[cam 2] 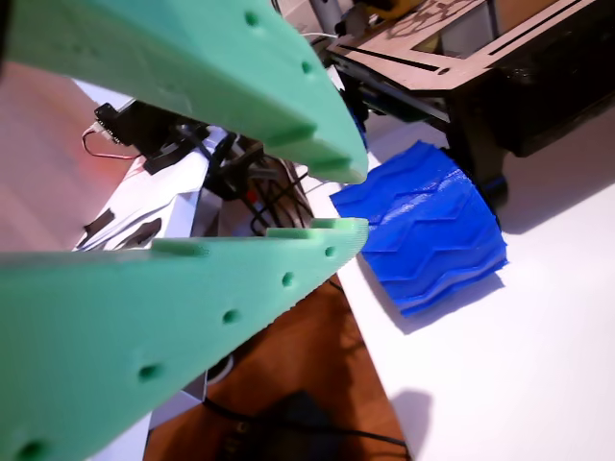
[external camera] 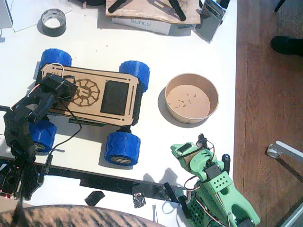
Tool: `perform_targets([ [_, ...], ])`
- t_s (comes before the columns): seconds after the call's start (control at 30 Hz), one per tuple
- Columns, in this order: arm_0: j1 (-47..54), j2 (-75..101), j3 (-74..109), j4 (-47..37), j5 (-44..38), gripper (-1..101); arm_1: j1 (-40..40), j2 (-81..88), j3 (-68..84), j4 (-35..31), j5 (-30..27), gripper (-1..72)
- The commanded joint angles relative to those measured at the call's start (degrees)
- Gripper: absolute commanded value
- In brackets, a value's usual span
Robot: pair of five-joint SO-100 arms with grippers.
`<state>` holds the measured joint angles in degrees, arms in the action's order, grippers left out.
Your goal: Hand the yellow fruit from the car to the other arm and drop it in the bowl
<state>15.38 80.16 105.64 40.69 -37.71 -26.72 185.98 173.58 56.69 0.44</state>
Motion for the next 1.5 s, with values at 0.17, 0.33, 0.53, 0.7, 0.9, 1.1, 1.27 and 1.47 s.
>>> perform_targets([
  [0.17, 0.5, 3.5, -2.0, -0.4, -0.5, 0, -0.4, 0.2, -0.3, -1.1, -0.8, 0.1],
  [0.33, 0.5, 11.1, -1.3, 2.9, -0.6, 0, -0.1, 0.2, -0.3, -1.1, -0.7, 0.1],
  [0.53, 0.6, 20.1, -1.1, 9.1, -0.7, 0, -0.1, 0.2, -0.3, -1.1, -0.9, 0.1],
  [0.7, 2.5, 27.0, -1.1, 11.2, -1.0, 0, -0.2, 0.2, -0.3, -1.1, -1.0, 0.1],
  [0.9, 3.7, 30.5, -1.1, 13.3, -5.5, 0, -0.3, 0.2, -1.0, -1.2, -1.2, 0.1],
  [1.1, 9.8, 33.3, 0.0, 14.0, -9.3, 0, -0.3, 0.3, -3.3, -0.9, -0.9, 0.0],
  [1.27, 17.0, 48.3, 11.3, 11.6, -18.0, 0, 0.2, 0.3, -6.9, 1.8, -1.0, 0.0],
  [1.47, 29.2, 70.0, 32.2, 2.4, -30.2, 0, 0.4, 0.3, -9.8, 4.2, -4.5, 0.0],
])
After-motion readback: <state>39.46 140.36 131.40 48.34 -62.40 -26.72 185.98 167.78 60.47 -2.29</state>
